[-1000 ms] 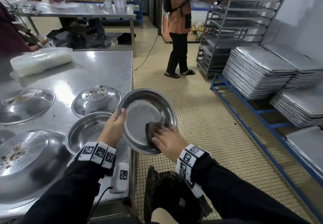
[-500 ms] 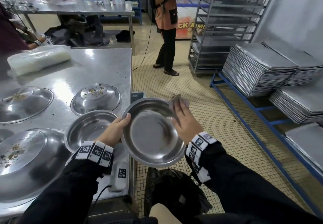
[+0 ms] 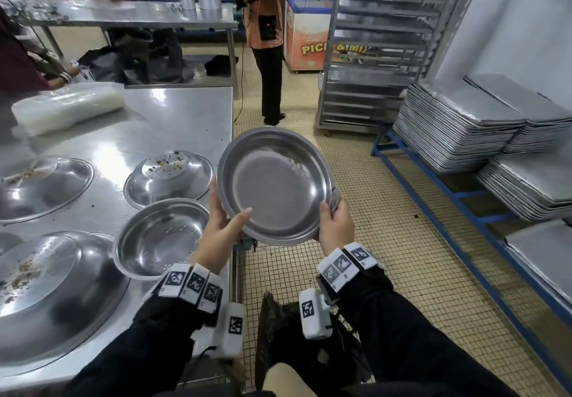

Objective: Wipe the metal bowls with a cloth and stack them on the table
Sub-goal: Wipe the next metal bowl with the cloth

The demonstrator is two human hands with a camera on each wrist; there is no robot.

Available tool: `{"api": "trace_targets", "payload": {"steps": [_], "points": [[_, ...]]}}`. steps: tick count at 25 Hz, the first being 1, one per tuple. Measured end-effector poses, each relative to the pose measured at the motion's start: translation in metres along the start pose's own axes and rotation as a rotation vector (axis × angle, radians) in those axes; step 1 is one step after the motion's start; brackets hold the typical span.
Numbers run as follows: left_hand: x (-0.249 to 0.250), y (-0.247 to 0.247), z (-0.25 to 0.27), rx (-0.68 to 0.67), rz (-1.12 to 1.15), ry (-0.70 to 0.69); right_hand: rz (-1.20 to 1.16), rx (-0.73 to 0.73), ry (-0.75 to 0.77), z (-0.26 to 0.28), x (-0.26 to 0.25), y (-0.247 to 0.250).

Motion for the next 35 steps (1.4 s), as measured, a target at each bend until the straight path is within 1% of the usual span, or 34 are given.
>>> {"api": "trace_targets", "payload": {"steps": [3, 6, 8, 9, 10, 11, 12, 13, 14, 15, 16, 17, 18, 20, 21, 22, 24, 25, 27, 30, 31, 33, 35], "points": [[0.004, -0.004, 0.005, 0.133, -0.024, -0.031, -0.079, -0.067, 0.016, 0.008, -0.011, -0.008], [0.014, 0.005, 0.002, 0.204, 0.011, -0.045, 0.001, -0.144, -0.044, 0.005, 0.002, -0.008], [0.011, 0.016, -0.001, 0.218, 0.035, -0.027, 0.125, -0.082, -0.068, -0.001, 0.013, 0.000], [0.010, 0.018, -0.001, 0.216, 0.045, -0.020, 0.177, -0.034, -0.050, -0.003, 0.013, 0.003], [0.009, 0.018, 0.000, 0.209, 0.056, -0.017, 0.222, 0.001, -0.001, -0.001, 0.006, 0.004], [0.008, 0.016, 0.002, 0.202, 0.060, -0.008, 0.275, 0.000, 0.087, 0.004, -0.004, -0.001], [0.009, 0.012, 0.003, 0.189, 0.068, -0.001, 0.331, -0.039, 0.217, 0.014, -0.020, -0.010], [0.009, 0.009, 0.004, 0.187, 0.068, 0.008, 0.381, -0.129, 0.369, 0.029, -0.035, -0.028], [0.010, 0.006, 0.004, 0.184, 0.066, 0.005, 0.419, -0.267, 0.520, 0.051, -0.047, -0.049], [0.013, 0.002, 0.004, 0.170, 0.055, -0.003, 0.452, -0.428, 0.638, 0.074, -0.051, -0.071], [0.016, 0.000, 0.001, 0.154, 0.040, -0.010, 0.490, -0.563, 0.711, 0.093, -0.050, -0.085], [0.017, 0.000, 0.000, 0.144, 0.018, -0.020, 0.535, -0.643, 0.740, 0.102, -0.045, -0.094], [0.018, 0.002, -0.002, 0.135, 0.021, -0.028, 0.605, -0.669, 0.755, 0.102, -0.038, -0.096], [0.017, 0.009, -0.003, 0.144, 0.061, -0.028, 0.888, -0.600, 0.813, 0.086, -0.025, -0.091], [0.016, 0.010, -0.004, 0.137, 0.064, -0.024, 1.048, -0.538, 0.819, 0.071, -0.016, -0.087], [0.015, 0.010, -0.003, 0.125, 0.054, -0.016, 1.152, -0.472, 0.768, 0.054, -0.011, -0.078], [0.012, 0.009, -0.002, 0.126, 0.025, 0.010, 1.213, -0.354, 0.635, 0.017, -0.007, -0.062], [0.011, 0.009, -0.001, 0.139, 0.025, 0.035, 1.195, -0.294, 0.618, 0.003, -0.013, -0.058], [0.004, 0.014, -0.002, 0.157, 0.053, 0.088, 1.074, -0.182, 0.622, -0.017, -0.036, -0.048], [0.001, 0.015, -0.002, 0.094, 0.109, 0.129, 0.726, -0.094, 0.474, -0.037, -0.058, -0.017], [0.001, 0.016, -0.002, 0.088, 0.128, 0.131, 0.648, -0.085, 0.434, -0.039, -0.059, -0.010], [0.002, 0.017, -0.003, 0.094, 0.156, 0.130, 0.520, -0.114, 0.338, -0.039, -0.051, -0.003], [0.007, 0.019, -0.004, 0.156, 0.190, 0.114, 0.387, -0.169, 0.215, -0.034, -0.035, -0.005]]}}
Point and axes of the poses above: each hand's wrist, its own z-axis away from the middle knuckle, its own y-axis out of the back of the hand, x = y × z, the point moved 10 cm from there along -z, towards the middle knuckle, and after that the axes turned 14 degrees about z, right-handed, at the moved point
